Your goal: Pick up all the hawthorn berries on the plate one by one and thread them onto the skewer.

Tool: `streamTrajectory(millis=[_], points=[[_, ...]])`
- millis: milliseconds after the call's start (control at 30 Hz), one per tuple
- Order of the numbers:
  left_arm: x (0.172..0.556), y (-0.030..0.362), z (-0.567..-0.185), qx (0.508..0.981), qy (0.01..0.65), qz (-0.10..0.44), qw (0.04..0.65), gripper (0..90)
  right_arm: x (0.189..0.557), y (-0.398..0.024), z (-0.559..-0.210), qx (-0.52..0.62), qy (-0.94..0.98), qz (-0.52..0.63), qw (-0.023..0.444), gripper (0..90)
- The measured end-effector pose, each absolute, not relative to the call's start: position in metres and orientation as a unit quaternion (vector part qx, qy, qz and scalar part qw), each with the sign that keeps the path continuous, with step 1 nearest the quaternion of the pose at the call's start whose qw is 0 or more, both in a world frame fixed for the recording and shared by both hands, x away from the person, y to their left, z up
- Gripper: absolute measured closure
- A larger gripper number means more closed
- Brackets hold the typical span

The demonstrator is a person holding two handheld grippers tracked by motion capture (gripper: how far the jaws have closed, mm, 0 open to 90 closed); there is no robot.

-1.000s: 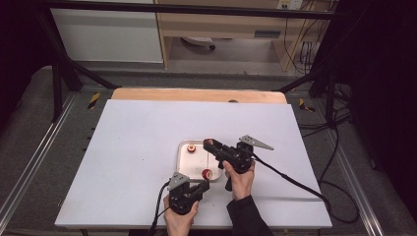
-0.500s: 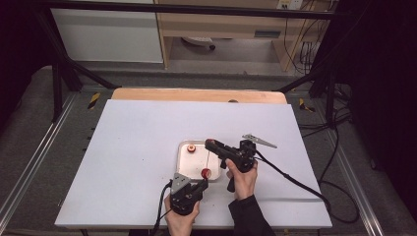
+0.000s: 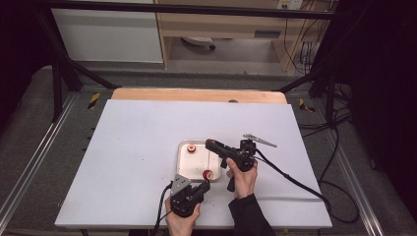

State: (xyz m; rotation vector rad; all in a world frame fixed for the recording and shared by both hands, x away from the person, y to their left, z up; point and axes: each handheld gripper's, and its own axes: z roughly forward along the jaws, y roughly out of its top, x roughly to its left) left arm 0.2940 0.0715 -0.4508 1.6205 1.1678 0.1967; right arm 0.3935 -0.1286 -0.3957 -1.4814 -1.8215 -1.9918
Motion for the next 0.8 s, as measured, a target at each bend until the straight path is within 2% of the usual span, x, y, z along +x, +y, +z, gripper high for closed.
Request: streamTrajectory(millis=[133, 367, 800], points=[[0.2940, 0.0712, -0.4506, 0.688, 0.488, 0.077, 0.531, 88.6, 0.3941, -0.1294, -0.3963, -0.469, -0.601, -0.647, 0.011, 61.4], [0.2985, 0.0775, -0.4463, 0.706, 0.483, 0.077, 0.512, 88.7, 0.3956, -0.1336, -0.3943, -0.449, -0.632, -0.631, 0.022, 61.4], [0.3011, 0.0746, -0.4412, 0.693, 0.483, 0.072, 0.530, 88.9, 0.3935, -0.1349, -0.3931, -0.438, -0.643, -0.628, 0.017, 61.4]])
